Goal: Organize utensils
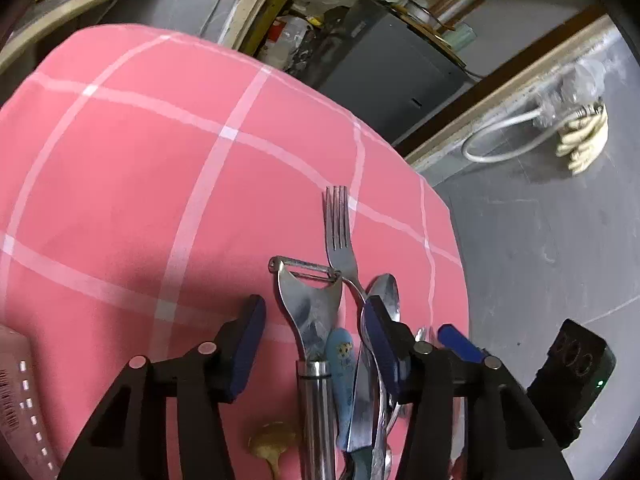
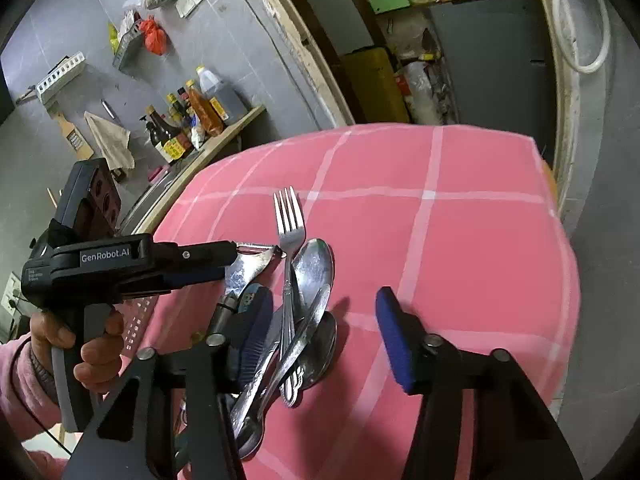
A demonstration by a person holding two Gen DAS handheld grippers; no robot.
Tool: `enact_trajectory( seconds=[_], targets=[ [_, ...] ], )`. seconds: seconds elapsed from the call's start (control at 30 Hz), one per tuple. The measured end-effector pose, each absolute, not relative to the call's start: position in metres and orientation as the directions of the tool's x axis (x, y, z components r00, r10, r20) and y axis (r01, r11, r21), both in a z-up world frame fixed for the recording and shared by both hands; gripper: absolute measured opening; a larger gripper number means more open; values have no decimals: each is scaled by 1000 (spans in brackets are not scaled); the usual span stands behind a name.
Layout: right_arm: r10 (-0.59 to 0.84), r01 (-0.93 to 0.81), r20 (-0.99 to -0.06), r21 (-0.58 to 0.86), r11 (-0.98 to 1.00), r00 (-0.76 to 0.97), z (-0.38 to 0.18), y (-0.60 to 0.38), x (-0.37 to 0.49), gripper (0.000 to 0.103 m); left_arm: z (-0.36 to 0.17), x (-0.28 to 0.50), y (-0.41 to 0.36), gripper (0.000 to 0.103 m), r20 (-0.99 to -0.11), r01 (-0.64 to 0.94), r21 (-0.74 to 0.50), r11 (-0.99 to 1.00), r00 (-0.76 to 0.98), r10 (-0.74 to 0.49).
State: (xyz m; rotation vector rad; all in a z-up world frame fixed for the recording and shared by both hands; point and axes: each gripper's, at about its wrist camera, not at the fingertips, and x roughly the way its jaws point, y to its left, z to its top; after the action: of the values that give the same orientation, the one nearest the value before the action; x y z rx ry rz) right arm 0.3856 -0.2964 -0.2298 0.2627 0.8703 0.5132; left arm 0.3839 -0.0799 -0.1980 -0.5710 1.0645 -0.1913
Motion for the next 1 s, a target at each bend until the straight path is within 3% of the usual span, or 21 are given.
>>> enact_trajectory(
  seconds=[0.33,0.37,0.73,1.0],
  targets=[
    [573,-346,-672,457,820,469,-242,-286,405,10,-209,394,-77,25,-771,-164,-569,806,448,-453],
    [575,-344,-671,460,818,469,-242,-287,404,9,-211,396,-76,19,-775,-171,-569,805,439,-454],
    [600,-309,-600,522,795,530,-217,-303,394,3,-194,395,-87,4,-735,-122,-614,780,448,-510],
    [563,-300,-576,491,818,592,-187,-308,371,2,-161,382,-91,3,-716,-71,-604,794,486,-501]
  ],
)
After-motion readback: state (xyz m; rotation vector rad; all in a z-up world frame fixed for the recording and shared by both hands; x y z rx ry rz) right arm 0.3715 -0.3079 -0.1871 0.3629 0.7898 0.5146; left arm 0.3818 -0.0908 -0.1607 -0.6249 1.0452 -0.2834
